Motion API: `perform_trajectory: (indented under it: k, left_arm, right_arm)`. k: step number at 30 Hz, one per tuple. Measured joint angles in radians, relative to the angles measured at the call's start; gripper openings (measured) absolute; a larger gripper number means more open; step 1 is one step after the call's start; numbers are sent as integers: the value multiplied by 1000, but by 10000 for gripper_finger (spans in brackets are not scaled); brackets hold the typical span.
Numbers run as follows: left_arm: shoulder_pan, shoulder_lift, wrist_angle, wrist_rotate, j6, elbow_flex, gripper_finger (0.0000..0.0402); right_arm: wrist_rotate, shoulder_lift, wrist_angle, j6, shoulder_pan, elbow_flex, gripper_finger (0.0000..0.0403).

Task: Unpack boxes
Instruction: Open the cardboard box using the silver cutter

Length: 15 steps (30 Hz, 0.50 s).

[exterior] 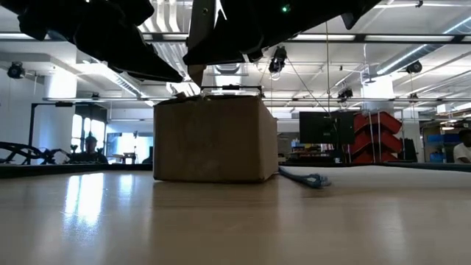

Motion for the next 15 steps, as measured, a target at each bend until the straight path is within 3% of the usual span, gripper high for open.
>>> perform_trajectory:
  k: [15]
  left_arm:
    - [0, 0, 0, 0, 0, 0, 178]
  right_arm:
    - [0, -7, 0, -4, 0, 2, 42]
